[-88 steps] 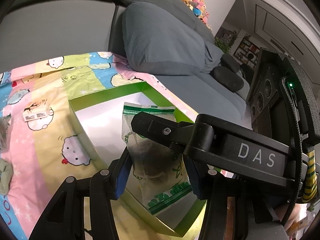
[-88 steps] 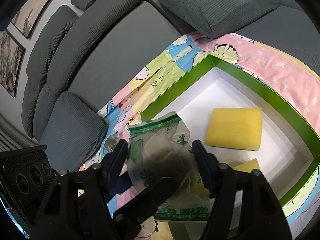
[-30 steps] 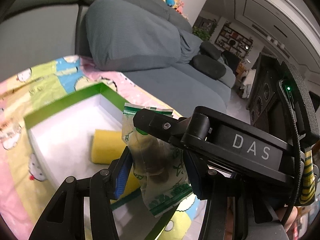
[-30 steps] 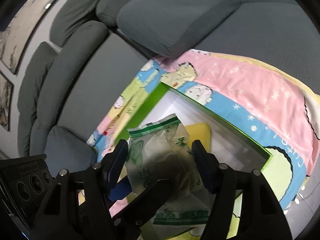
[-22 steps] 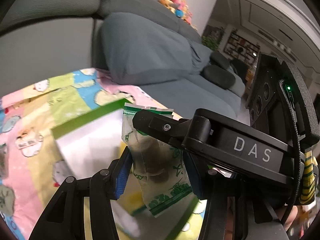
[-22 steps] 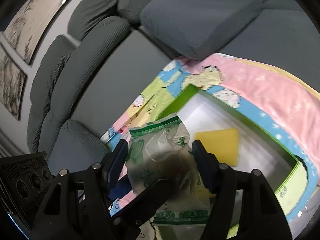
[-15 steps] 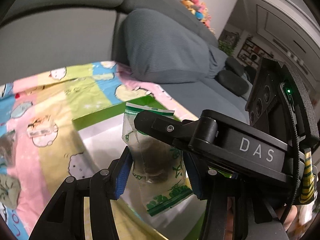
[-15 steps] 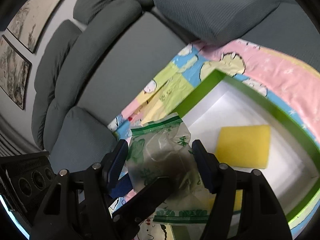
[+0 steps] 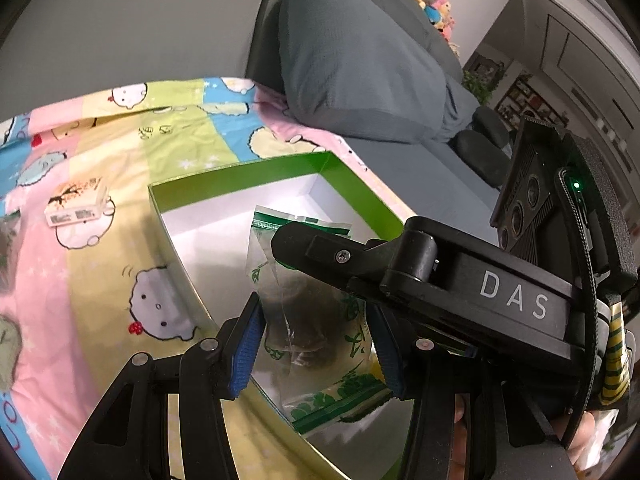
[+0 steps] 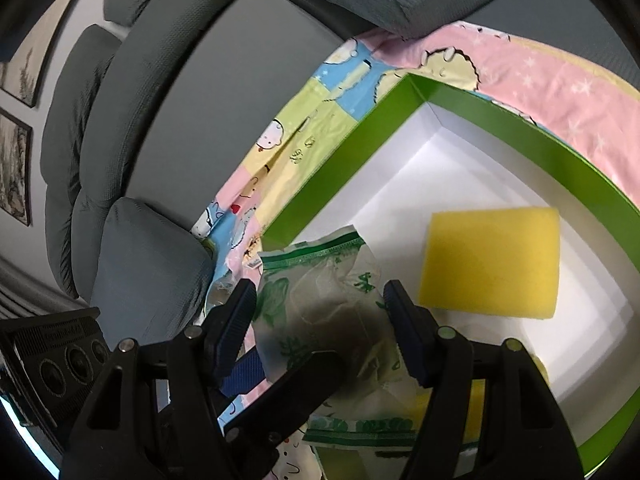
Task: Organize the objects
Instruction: 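Lower the bag into the box beside the sponges and open both grippers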
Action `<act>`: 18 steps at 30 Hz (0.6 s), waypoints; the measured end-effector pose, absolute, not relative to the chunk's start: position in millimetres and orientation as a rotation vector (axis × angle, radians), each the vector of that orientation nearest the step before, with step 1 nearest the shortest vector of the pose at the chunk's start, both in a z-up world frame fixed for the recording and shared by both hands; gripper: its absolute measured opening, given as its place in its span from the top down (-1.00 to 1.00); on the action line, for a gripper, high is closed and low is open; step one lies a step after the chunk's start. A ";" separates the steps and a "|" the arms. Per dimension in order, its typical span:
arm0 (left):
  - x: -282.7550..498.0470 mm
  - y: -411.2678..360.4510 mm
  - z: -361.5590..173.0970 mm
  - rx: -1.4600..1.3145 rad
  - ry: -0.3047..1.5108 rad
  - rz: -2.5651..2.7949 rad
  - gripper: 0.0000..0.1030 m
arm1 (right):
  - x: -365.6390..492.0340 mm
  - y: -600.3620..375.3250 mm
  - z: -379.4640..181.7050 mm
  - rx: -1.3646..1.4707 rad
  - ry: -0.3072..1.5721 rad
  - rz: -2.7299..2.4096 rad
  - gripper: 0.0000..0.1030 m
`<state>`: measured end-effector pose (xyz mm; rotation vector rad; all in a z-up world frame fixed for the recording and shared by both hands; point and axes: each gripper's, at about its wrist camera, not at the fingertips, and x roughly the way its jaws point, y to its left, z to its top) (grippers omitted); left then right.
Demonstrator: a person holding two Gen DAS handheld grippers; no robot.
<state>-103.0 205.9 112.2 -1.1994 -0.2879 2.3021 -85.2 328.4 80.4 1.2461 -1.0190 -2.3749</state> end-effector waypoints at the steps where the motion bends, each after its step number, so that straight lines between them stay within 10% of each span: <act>1: -103.2 206.8 110.7 -1.209 -0.287 2.299 -0.02 | -85.5 328.6 79.6 1.253 -1.023 -2.374 -0.27; 18: -101.1 221.3 97.7 -1.308 -0.269 2.278 -0.02 | -80.3 340.3 63.4 1.390 -1.065 -2.404 -0.27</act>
